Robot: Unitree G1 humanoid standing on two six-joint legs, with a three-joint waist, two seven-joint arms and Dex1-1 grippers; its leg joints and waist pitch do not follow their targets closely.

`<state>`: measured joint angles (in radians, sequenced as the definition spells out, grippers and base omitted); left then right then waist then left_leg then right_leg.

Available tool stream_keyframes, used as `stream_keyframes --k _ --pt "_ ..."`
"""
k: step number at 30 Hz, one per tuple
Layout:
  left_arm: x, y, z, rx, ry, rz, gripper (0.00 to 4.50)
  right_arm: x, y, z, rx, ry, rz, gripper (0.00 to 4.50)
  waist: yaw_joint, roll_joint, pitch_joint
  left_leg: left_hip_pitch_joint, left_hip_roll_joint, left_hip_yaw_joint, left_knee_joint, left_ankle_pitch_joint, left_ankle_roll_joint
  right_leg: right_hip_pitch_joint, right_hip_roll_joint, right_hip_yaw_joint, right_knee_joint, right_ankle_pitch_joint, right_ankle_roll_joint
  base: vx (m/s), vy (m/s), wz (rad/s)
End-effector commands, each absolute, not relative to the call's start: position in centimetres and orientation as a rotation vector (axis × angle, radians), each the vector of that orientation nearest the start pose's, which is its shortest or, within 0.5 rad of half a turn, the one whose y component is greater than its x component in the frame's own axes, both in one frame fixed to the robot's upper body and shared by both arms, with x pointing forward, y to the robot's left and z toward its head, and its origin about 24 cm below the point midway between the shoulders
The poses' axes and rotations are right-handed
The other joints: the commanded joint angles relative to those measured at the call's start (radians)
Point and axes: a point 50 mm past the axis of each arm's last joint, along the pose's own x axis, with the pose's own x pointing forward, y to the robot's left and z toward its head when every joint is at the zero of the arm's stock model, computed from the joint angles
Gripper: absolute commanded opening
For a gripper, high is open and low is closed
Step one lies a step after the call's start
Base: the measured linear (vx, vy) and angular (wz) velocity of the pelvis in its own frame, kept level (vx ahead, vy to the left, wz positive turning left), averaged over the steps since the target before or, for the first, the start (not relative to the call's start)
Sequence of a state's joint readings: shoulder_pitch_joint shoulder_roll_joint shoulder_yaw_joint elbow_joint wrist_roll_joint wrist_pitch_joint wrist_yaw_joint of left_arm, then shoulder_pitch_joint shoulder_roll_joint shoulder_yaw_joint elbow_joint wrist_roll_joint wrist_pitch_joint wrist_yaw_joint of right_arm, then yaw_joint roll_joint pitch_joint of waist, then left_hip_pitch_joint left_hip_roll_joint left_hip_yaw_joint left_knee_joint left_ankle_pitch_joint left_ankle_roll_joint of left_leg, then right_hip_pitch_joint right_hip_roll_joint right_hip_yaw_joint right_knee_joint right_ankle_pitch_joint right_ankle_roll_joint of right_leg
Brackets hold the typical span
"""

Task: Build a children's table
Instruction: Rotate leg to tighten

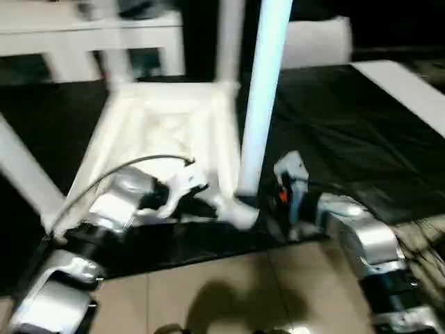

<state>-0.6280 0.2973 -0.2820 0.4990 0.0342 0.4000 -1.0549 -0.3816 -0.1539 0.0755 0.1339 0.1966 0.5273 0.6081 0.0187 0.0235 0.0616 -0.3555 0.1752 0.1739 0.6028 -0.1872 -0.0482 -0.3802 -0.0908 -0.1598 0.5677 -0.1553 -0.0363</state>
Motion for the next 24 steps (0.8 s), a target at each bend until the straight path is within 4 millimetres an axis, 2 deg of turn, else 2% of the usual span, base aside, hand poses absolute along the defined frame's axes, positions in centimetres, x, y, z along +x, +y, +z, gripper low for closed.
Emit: stream_keyframes --k 1,3,4,5,6,9,10,11,12,13,14,17,18,20,21,24 --pt "33.8 9.9 8.0 0.28 0.439 -1.042 0.0 30.7 -8.4 6.7 0.123 0.336 0.722 2.0 -0.004 0.002 -0.072 0.006 0.054 -0.043 -0.072 -0.33 -0.011 0.044 -0.091 0.057 -0.097 -0.492 -0.067 0.0 0.0 0.0" --pt "34.0 9.1 8.2 0.248 0.42 -0.975 0.0 31.1 -8.1 6.7 0.132 0.339 0.632 2.0 -0.008 0.0 -0.073 0.001 0.051 -0.038 -0.07 -0.295 0.005 0.047 -0.09 0.061 -0.094 -0.463 -0.078 0.0 0.0 0.0" --pt "34.0 8.5 8.4 0.237 0.406 -0.966 0.0 31.1 -7.7 6.8 0.142 0.316 0.616 2.56 -0.008 0.001 -0.075 -0.003 0.05 -0.036 -0.068 -0.258 0.018 0.049 -0.089 0.063 -0.09 -0.433 -0.087 0.0 0.0 0.0" --pt "34.0 8.4 8.4 0.236 0.404 -0.965 0.0 31.1 -7.7 6.9 0.144 0.312 0.614 2.56 -0.008 -0.001 -0.076 -0.003 0.051 -0.034 -0.068 -0.242 0.024 0.049 -0.089 0.066 -0.089 -0.416 -0.089 0.0 0.0 0.0" --pt "33.7 7.9 8.4 0.228 0.399 -0.988 0.0 31.1 -7.6 7.2 0.133 0.275 0.609 2.7 -0.004 -0.003 -0.08 -0.007 0.052 -0.031 -0.066 -0.191 0.044 0.05 -0.086 0.07 -0.077 -0.347 -0.107 0.0 0.0 0.0" --pt "33.5 8.0 8.0 0.275 0.406 -1.018 0.0 30.9 -7.9 7.4 0.126 0.244 0.628 2.9 0.001 -0.002 -0.088 -0.015 0.055 -0.029 -0.06 -0.116 0.071 0.053 -0.085 0.076 -0.058 -0.236 -0.134 0.0 0.0 0.0" --pt "33.4 8.1 7.9 0.287 0.412 -1.027 0.0 30.9 -8.0 7.4 0.118 0.237 0.633 3.05 0.004 -0.001 -0.094 -0.018 0.056 -0.029 -0.057 -0.057 0.09 0.057 -0.083 0.079 -0.041 -0.139 -0.157 0.0 0.0 0.0" --pt "33.3 8.4 7.7 0.303 0.417 -1.044 0.0 30.8 -8.4 7.5 0.109 0.223 0.651 3.16 0.005 -0.001 -0.094 -0.02 0.054 -0.029 -0.055 -0.037 0.102 0.055 -0.081 0.079 -0.037 -0.102 -0.166 0.0 0.0 0.0" --pt "33.3 8.6 7.6 0.314 0.419 -1.055 0.0 30.8 -8.6 7.7 0.105 0.214 0.664 3.17 0.007 0.002 -0.093 -0.02 0.056 -0.029 -0.054 -0.031 0.129 0.054 -0.08 0.077 -0.031 -0.057 -0.187 0.0 0.0 0.0" --pt "33.2 8.8 7.6 0.325 0.416 -1.069 0.0 30.7 -8.8 7.8 0.099 0.205 0.675 3.17 0.006 0.002 -0.091 -0.02 0.057 -0.028 -0.055 -0.039 0.133 0.054 -0.08 0.078 -0.033 -0.061 -0.191 0.0 0.0 0.0" --pt "33.0 9.2 7.5 0.349 0.415 -1.096 0.0 30.7 -9.3 8.0 0.078 0.19 0.708 3.41 0.007 0.004 -0.089 -0.017 0.058 -0.027 -0.057 -0.065 0.129 0.053 -0.081 0.077 -0.04 -0.094 -0.19 0.0 0.0 0.0" --pt "32.5 10.1 7.2 0.428 0.411 -1.195 0.0 30.4 -10.5 8.3 -0.015 0.162 0.827 3.63 0.013 0.005 -0.085 -0.014 0.059 -0.028 -0.059 -0.117 0.11 0.054 -0.082 0.077 -0.048 -0.163 -0.174 0.0 0.0 0.0" --pt "32.3 10.5 7.0 0.453 0.416 -1.228 0.0 30.3 -10.9 8.4 -0.051 0.161 0.877 3.71 0.016 0.008 -0.082 -0.009 0.06 -0.026 -0.062 -0.152 0.096 0.052 -0.08 0.078 -0.053 -0.209 -0.156 0.0 0.0 0.0" --pt "32.0 10.7 7.0 0.477 0.404 -1.282 0.0 30.1 -11.2 8.4 -0.081 0.165 0.922 3.98 0.017 0.008 -0.079 -0.009 0.06 -0.025 -0.062 -0.167 0.092 0.05 -0.08 0.078 -0.056 -0.23 -0.151 0.0 0.0 0.0" --pt "31.2 11.5 6.8 0.519 0.427 -1.396 0.0 29.7 -12.0 8.4 -0.121 0.189 1.047 4.09 0.027 0.004 -0.078 -0.003 0.063 -0.025 -0.065 -0.199 0.074 0.049 -0.081 0.078 -0.062 -0.276 -0.142 0.0 0.0 0.0" --pt "31.1 12.2 6.7 0.569 0.455 -1.449 0.0 29.3 -12.4 8.5 -0.145 0.209 1.131 4.09 0.045 0.007 -0.074 0.007 0.07 -0.026 -0.07 -0.224 0.056 0.041 -0.083 0.084 -0.063 -0.308 -0.142 0.0 0.0 0.0"
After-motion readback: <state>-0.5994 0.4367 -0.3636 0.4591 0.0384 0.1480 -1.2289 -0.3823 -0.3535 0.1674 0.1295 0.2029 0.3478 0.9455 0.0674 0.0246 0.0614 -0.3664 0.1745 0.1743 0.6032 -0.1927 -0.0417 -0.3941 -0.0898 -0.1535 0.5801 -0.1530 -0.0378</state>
